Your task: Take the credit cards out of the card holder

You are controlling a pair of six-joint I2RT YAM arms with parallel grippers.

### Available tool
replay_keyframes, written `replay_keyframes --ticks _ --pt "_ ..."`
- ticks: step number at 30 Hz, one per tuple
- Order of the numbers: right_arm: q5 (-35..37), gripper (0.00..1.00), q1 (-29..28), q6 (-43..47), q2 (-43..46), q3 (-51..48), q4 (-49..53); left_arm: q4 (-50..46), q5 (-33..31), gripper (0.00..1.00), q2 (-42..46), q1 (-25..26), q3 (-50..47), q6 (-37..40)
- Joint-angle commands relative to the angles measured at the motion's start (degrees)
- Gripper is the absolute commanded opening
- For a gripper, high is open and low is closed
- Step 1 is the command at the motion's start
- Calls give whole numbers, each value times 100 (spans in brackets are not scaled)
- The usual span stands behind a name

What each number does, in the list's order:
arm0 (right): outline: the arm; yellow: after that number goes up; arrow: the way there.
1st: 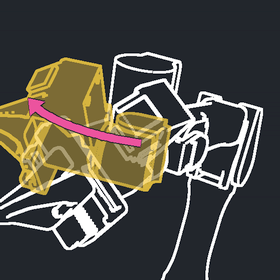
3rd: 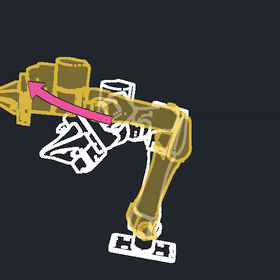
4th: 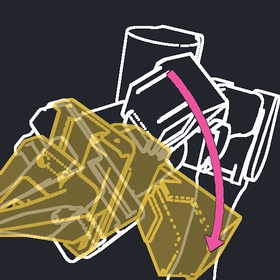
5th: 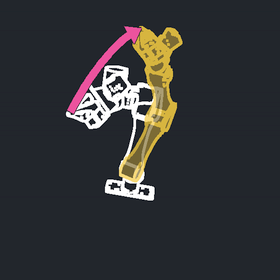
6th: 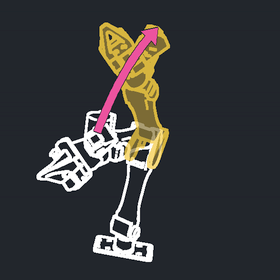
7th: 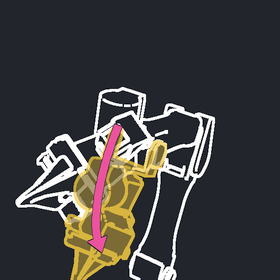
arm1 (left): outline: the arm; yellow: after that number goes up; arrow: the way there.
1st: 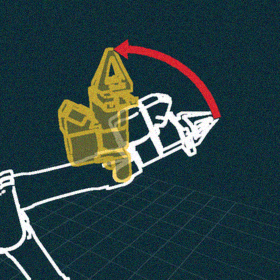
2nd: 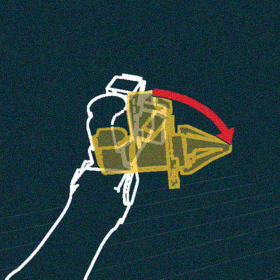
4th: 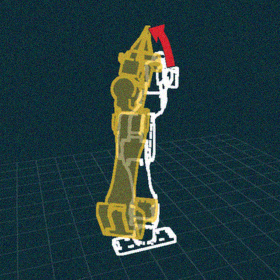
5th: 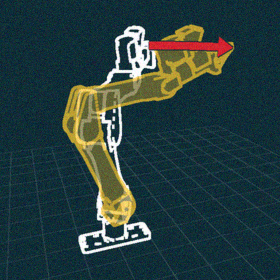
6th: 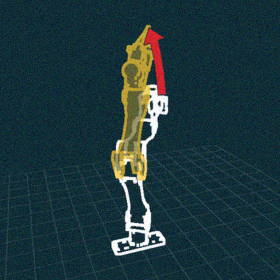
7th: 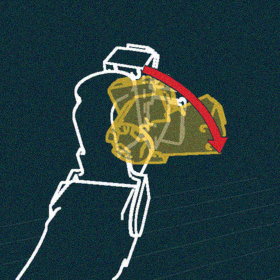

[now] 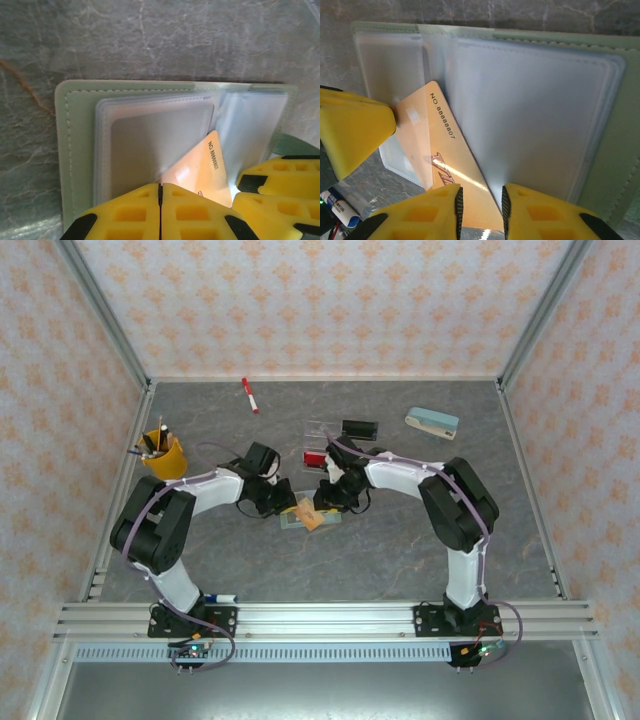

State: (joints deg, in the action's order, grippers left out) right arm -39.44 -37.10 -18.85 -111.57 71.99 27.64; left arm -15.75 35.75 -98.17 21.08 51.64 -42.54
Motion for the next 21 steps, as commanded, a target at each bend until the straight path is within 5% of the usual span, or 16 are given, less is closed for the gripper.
replay_keyframes --ticks 1,21 --pt "-3 29 -34 163 -145 165 267 -117 -175 6 -121 63 35 92" --pt "-711 29 -93 303 -418 92 -180 -153 -573 3 -409 54 -457 203"
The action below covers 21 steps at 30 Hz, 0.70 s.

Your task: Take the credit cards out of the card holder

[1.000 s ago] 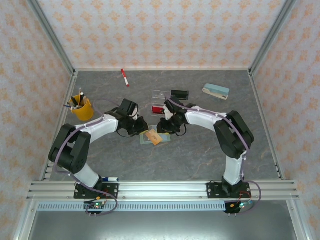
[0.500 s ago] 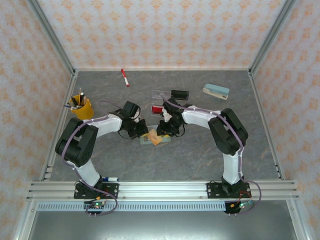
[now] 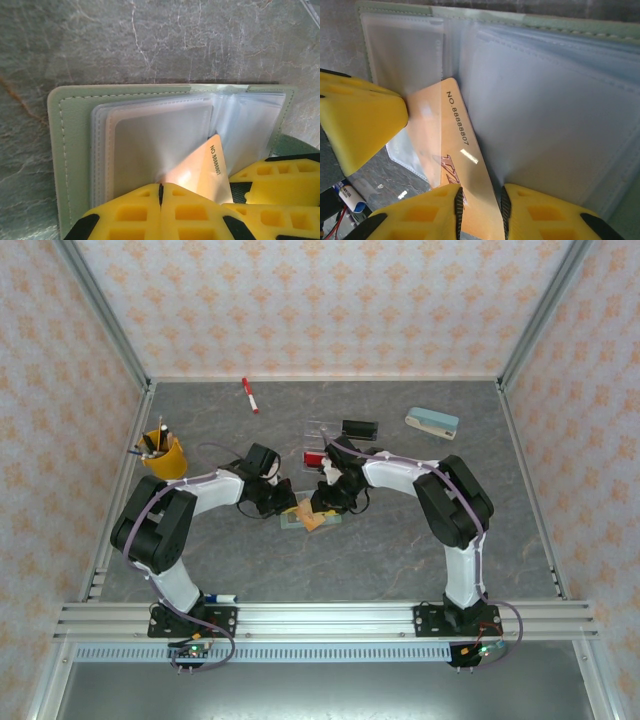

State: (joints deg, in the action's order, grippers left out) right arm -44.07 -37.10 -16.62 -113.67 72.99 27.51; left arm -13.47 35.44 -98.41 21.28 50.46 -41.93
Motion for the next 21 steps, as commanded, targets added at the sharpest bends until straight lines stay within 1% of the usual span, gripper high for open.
replay_keyframes --ticks 1,4,6,11,13,15,17,21 --pt "-299 29 -87 72 -198 -17 -218 -367 -552 3 -381 34 -352 150" --pt "-402 27 -87 26 -181 -9 -311 -336 -547 3 -372 34 -365 159" --pt "-380 23 -87 -14 -161 -6 -342 -322 -537 3 -355 28 -362 159" --pt "-87 5 -56 -92 -47 -45 -240 -364 -508 5 -218 26 -262 189" --pt "53 1 -30 -80 52 -83 -146 -454 -481 7 -124 15 -141 243" --pt "158 0 0 -67 195 -180 -52 -583 -430 13 13 12 61 400" --pt "259 0 19 -22 351 -277 61 -813 -542 19 147 12 326 528" --pt "407 0 45 83 750 -476 304 -1079 -556 35 307 -35 771 668"
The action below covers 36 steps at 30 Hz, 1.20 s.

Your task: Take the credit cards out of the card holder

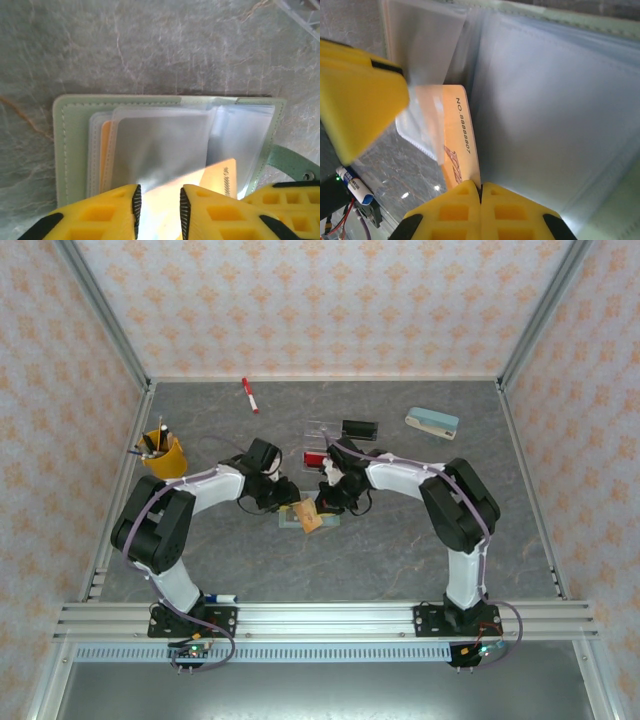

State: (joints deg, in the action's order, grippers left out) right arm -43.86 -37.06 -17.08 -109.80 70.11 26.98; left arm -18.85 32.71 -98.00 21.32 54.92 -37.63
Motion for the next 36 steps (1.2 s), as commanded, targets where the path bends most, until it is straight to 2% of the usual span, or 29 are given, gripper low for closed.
replay_keyframes --ticks 1,6,10,17,25,30,36 --pt "424 0 41 142 455 -215 402 -580 -306 40 290 -53 395 255" --pt "732 0 50 285 935 -190 689 -696 -532 62 542 -227 551 184" --pt "1137 0 67 686 1382 26 959 -801 -826 75 877 -479 555 98" --pt "2268 0 243 2130 1972 740 1130 -1308 -1618 100 1618 -884 492 208" --pt "2194 0 778 3622 2235 1348 1086 -1743 -2157 100 2119 -1018 588 218" --pt "1904 0 1122 4855 2385 1081 908 -1613 -2080 100 2149 -1017 663 220" --pt "1395 0 1564 6050 2062 1124 1417 -1383 -1893 100 2071 -1016 680 201"
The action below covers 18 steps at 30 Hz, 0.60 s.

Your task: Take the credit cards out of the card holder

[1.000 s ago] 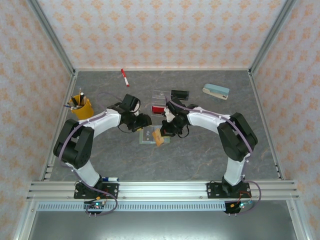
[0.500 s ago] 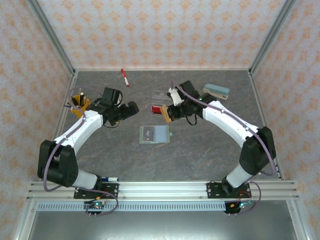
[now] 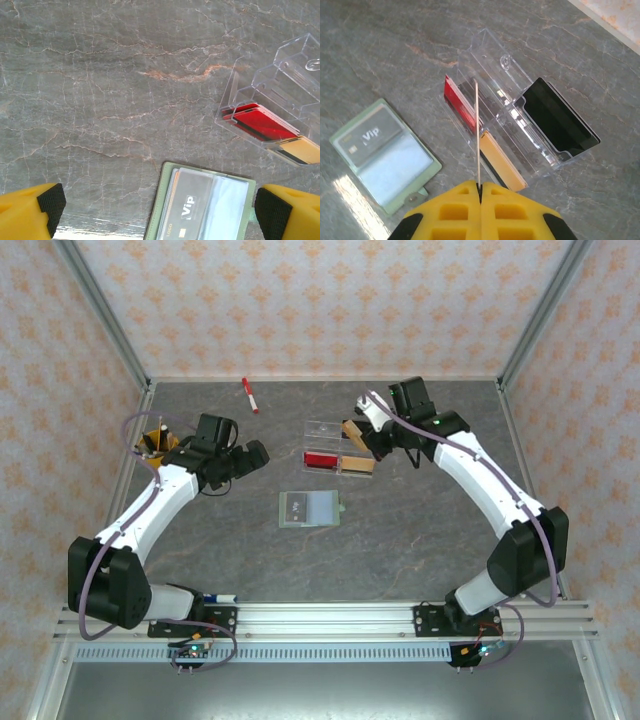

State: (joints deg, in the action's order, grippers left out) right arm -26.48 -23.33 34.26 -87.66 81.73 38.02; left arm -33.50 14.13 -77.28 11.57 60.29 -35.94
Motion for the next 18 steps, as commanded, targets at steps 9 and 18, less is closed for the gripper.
replay_keyframes --ticks 9,18 --pt "-520 0 362 2495 -1305 629 915 105 165 100 -293 -41 262 175" --pt "-316 0 362 3476 -1799 834 968 110 294 100 -599 -41 437 286"
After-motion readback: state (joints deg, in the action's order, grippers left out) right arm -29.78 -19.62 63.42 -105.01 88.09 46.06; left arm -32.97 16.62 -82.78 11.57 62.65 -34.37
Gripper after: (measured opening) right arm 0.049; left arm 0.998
